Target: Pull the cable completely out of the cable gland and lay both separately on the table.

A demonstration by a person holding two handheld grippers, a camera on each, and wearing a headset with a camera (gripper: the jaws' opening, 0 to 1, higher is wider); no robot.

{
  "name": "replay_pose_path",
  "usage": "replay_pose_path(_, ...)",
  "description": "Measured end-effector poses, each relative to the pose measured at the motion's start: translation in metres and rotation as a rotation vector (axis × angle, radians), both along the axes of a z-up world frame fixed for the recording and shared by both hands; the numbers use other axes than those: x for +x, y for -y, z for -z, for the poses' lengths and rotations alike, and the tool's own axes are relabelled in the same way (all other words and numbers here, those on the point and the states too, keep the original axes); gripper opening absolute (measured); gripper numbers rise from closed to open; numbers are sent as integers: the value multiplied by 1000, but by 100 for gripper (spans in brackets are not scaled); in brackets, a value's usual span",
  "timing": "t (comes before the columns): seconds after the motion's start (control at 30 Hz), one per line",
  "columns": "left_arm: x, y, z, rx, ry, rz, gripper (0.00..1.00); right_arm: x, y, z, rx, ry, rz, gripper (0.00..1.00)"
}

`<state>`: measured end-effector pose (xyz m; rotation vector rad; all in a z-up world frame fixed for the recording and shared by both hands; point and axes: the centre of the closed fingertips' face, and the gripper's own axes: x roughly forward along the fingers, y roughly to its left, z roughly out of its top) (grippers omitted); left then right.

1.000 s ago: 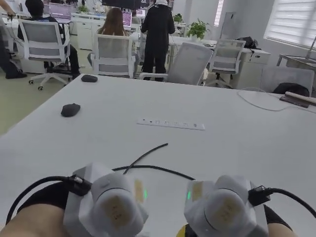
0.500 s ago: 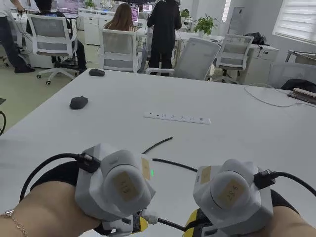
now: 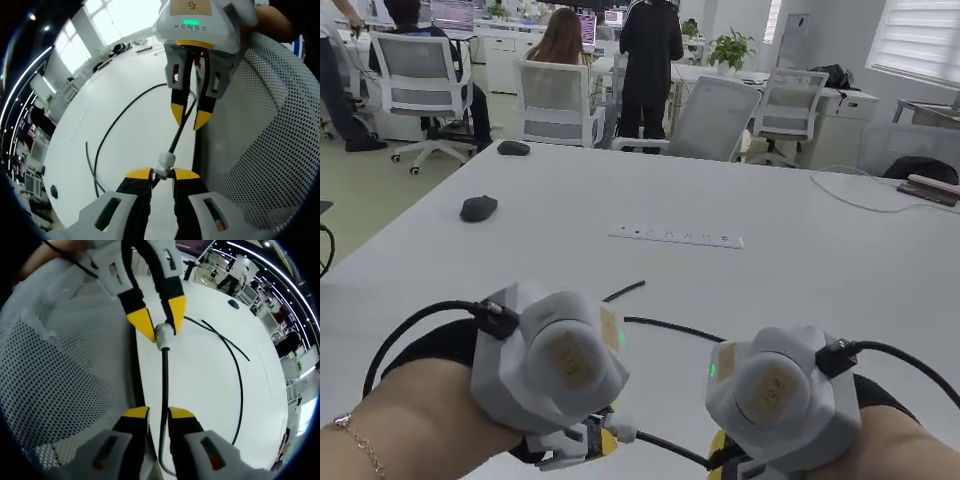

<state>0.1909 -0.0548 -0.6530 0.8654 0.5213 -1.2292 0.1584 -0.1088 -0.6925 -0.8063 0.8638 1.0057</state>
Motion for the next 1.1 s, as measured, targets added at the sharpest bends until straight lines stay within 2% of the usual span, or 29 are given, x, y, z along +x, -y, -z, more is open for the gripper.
replay_pose_path(0.03,1,0,-2,-6,3,-2,16,2,-2,-2,10,8,0,17)
replay_pose_path(0.07,2,0,-3,-11,9,-3,16,6,-6,-9,36,41,-15,19)
replay_pose_path(0.17,1,1,-2,-12,14,8,16,13,-23,-29,160,90,-2,20)
replay_pose_path(0.2,0,1,-2,-9,20,12,16,14,-25,-33,177,101,6,19)
replay_pose_path(0.27,-4,0,-1,2,34,37,16,16,-23,-35,163,123,1,17)
replay_pose_path(0.33,-5,1,0,7,36,41,16,19,-21,-35,143,146,-7,17)
replay_pose_path(0.53,-6,2,-3,6,56,60,16,14,-32,-38,191,125,-38,15)
replay_pose_path(0.6,-8,2,-3,-2,54,64,16,12,-35,-38,202,114,-39,14)
replay_pose_path(0.7,-8,3,-5,-6,57,69,16,9,-36,-38,222,95,-37,4)
replay_pose_path(0.97,-8,4,-3,-7,41,54,16,9,-34,-37,222,91,-24,3)
replay_pose_path(1.03,-4,1,-2,8,49,42,16,10,-29,-33,188,95,-18,3)
replay_pose_path(1.1,-3,-1,-1,9,41,33,16,11,-27,-31,176,94,-13,3)
